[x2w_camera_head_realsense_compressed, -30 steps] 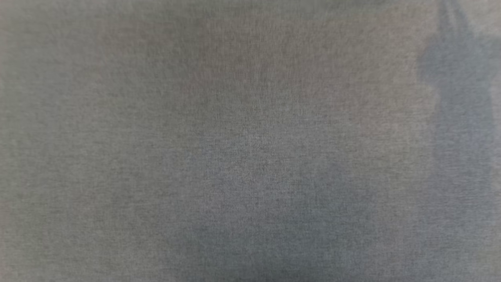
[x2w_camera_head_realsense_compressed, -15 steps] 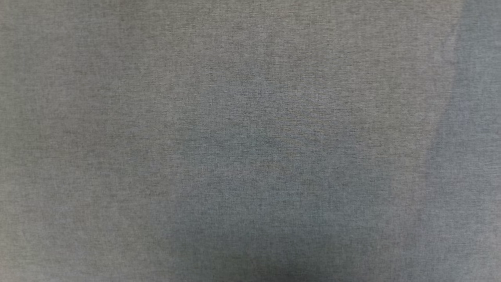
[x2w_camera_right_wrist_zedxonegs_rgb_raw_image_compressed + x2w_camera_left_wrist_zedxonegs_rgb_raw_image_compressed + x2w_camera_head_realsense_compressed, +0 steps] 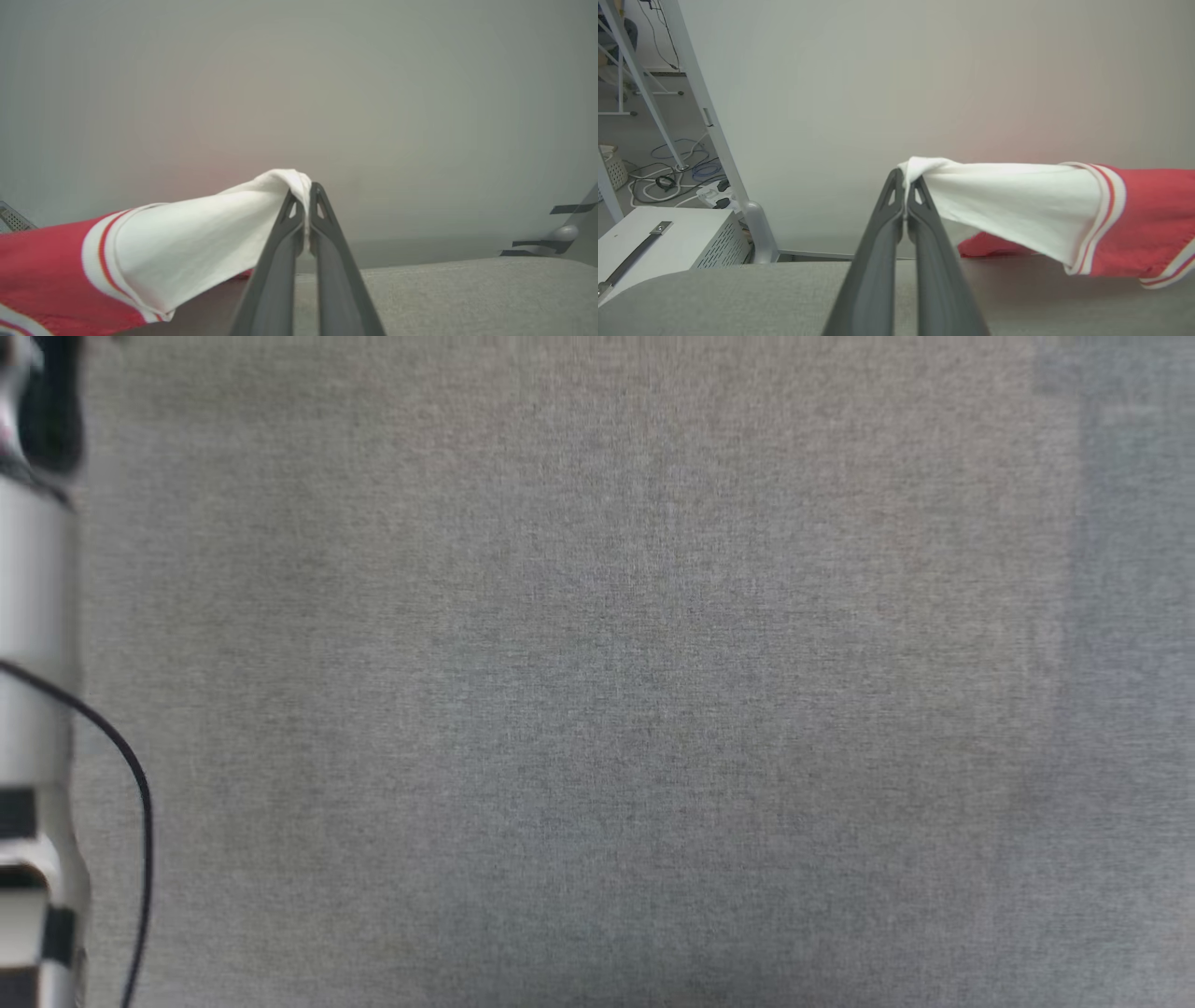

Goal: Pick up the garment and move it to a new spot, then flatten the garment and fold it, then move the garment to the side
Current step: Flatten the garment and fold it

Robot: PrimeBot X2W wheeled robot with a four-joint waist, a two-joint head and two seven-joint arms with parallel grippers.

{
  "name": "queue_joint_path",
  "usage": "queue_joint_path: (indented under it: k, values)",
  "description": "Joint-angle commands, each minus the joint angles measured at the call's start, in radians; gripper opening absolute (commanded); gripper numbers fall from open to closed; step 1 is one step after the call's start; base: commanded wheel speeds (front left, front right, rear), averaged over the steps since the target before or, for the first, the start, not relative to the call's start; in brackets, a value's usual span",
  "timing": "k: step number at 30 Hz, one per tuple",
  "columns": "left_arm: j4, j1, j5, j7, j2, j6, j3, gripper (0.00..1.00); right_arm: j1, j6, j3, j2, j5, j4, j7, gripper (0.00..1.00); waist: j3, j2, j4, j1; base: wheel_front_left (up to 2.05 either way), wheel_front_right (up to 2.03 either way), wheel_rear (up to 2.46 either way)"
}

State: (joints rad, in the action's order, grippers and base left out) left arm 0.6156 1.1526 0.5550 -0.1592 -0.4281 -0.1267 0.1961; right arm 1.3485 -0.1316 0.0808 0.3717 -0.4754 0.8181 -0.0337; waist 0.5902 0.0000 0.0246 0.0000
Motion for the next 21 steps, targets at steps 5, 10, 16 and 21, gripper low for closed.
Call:
queue_joint_path:
  k: [5, 10, 16, 21]
  values:
    - [0.007, -0.214, 0.047, 0.007, 0.013, 0.000, 0.002, 0.00, -0.216, 0.001, 0.045, 0.027, -0.077, -0.008, 0.049, 0.00, -0.152, 0.0000, 0.011, 0.0000, 0.00, 0.00, 0.00]
    - [0.000, -0.397, 0.068, 0.056, 0.009, 0.008, 0.019, 0.00, -0.418, 0.001, 0.081, 0.060, -0.149, -0.037, 0.127, 0.00, -0.251, 0.0000, 0.011, 0.0000, 0.00, 0.00, 0.00]
    - [-0.059, -0.573, 0.103, 0.159, 0.001, 0.031, 0.034, 0.00, -0.607, 0.001, 0.085, 0.097, -0.217, -0.075, 0.227, 0.00, -0.348, 0.0000, 0.008, 0.0000, 0.00, 0.00, 0.00]
    - [-0.133, -0.687, 0.122, 0.253, -0.027, 0.048, 0.049, 0.00, -0.727, 0.001, 0.058, 0.110, -0.254, -0.108, 0.287, 0.00, -0.411, 0.0000, 0.006, 0.0000, 0.00, 0.00, 0.00]
